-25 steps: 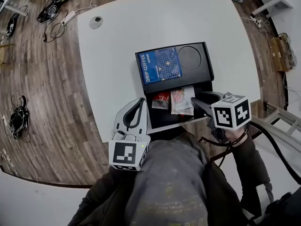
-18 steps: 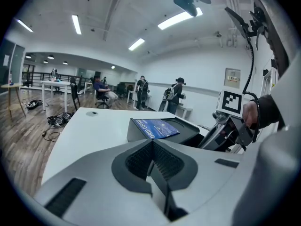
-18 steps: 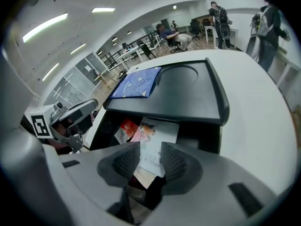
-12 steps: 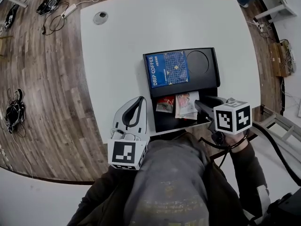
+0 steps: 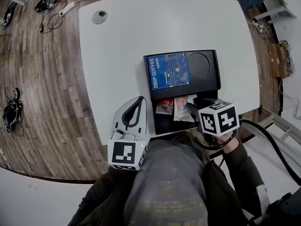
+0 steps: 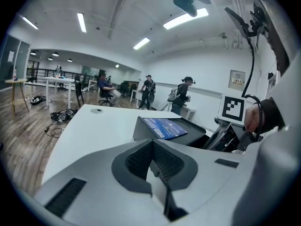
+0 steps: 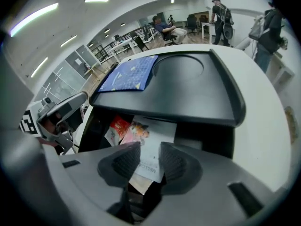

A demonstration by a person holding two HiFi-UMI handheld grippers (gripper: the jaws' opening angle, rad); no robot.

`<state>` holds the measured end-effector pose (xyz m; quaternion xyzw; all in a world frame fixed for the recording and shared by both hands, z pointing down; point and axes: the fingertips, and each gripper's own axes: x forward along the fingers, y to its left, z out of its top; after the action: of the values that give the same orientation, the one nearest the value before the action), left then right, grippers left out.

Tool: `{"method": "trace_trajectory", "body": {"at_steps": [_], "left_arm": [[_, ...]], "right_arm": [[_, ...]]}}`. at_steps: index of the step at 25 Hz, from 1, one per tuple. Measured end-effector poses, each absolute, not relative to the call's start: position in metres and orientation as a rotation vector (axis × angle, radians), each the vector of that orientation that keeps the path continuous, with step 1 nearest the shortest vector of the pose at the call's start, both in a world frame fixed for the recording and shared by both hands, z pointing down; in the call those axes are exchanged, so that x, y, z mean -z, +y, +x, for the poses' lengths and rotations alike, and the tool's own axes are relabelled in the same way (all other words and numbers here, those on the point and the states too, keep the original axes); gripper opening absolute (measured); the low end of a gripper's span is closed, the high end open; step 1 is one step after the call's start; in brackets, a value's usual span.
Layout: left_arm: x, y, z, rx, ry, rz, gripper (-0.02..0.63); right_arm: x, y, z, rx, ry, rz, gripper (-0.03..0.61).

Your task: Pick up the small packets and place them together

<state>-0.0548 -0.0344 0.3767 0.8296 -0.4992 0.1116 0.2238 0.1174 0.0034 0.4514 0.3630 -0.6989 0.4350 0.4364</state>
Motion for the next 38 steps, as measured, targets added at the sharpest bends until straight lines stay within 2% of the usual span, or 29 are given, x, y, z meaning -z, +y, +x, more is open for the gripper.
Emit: {"method": "trace_trajectory", "body": {"at_steps": [3,4,6,27,28,30,33,38], "left_arm": [[-0.379,-0.034,-0.058,-0.312,-1.386,2.276,0.003],[-0.379,-0.034,-0.059,-0.315,-1.386,2.272,0.003],[-0.379,-0.034,-0.059,-0.318,-1.384,2.269,0.003],[-0.381,-0.026,-0.051,-0.336,-1.379,2.295,0.003],[-0.381,-0.027,-0.051,-0.335,-1.379,2.296,0.003],[-0.380,-0.027,-0.050,-0.333,-1.380,2.297,0.003],[-0.377,-0.028,-0.050,-0.330,-1.383,2.297,0.003],[-0.376,-0.030,-0.053,-0.334,-1.392,2.283,0.003]], "right_arm": [[-0.453,0.008,0.107,-1.092,-1.770,0.831,0.136],[-0.453,0.009,0.103,-1.102,-1.788,0.811,0.106],[-0.451,0.009,0.097,-1.110,-1.824,0.795,0.002],[-0.439,0.012,0.120,-1.100,-1.896,0.873,0.003],[-0.440,0.012,0.120,-1.121,-1.893,0.865,0.006],[-0.442,0.013,0.118,-1.131,-1.879,0.837,0.089],[-0.445,0.015,0.113,-1.088,-1.852,0.797,0.142],[-0.454,0.014,0.104,-0.912,-1.805,0.752,0.147]]}}
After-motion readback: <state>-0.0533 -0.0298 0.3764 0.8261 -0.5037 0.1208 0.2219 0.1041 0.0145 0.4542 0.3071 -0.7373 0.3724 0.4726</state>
